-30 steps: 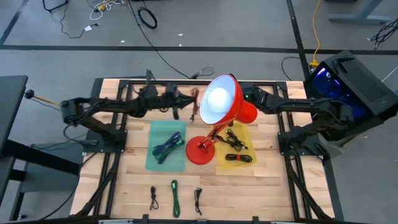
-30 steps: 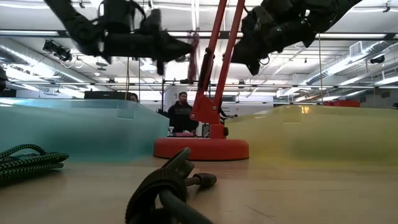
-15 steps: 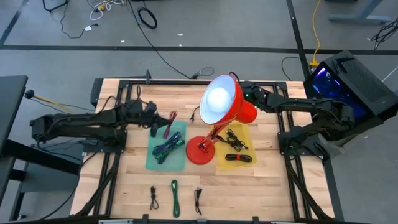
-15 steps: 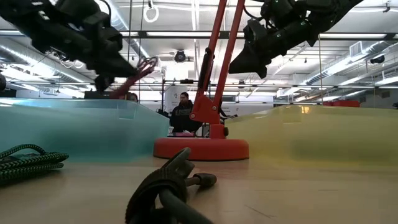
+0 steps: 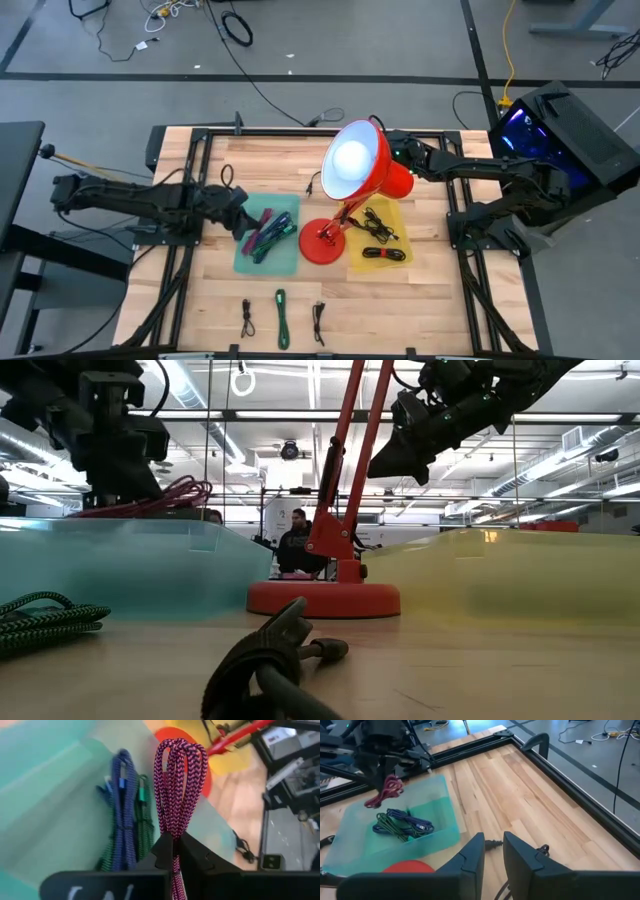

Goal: Pick & Place USB Port
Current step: Put the pink patterned charger cable into the blue bin, then put the black charger cable into the yellow bin

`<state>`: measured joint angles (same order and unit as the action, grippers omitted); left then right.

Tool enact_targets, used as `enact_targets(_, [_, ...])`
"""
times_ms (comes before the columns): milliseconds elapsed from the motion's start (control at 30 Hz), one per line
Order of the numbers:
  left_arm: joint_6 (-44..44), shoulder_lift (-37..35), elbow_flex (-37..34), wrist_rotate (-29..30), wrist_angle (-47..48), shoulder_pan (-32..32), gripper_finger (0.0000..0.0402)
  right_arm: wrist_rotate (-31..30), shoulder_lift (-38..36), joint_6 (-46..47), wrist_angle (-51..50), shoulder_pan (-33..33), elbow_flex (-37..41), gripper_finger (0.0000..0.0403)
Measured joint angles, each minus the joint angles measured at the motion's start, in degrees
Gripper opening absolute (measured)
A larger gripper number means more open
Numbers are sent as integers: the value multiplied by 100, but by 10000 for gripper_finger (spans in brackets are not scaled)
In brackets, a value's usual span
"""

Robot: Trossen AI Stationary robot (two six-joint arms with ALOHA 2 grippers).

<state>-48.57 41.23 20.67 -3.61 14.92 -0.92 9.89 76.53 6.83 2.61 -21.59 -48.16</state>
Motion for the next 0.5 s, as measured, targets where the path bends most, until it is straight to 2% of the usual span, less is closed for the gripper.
enact_targets(300, [-153, -2, 0, 45, -116, -192, 107, 11, 2, 129, 78, 2, 2, 72])
enact_targets(500, [-4, -4, 1, 40, -199, -191, 142, 7, 2, 125, 78, 2, 2, 72])
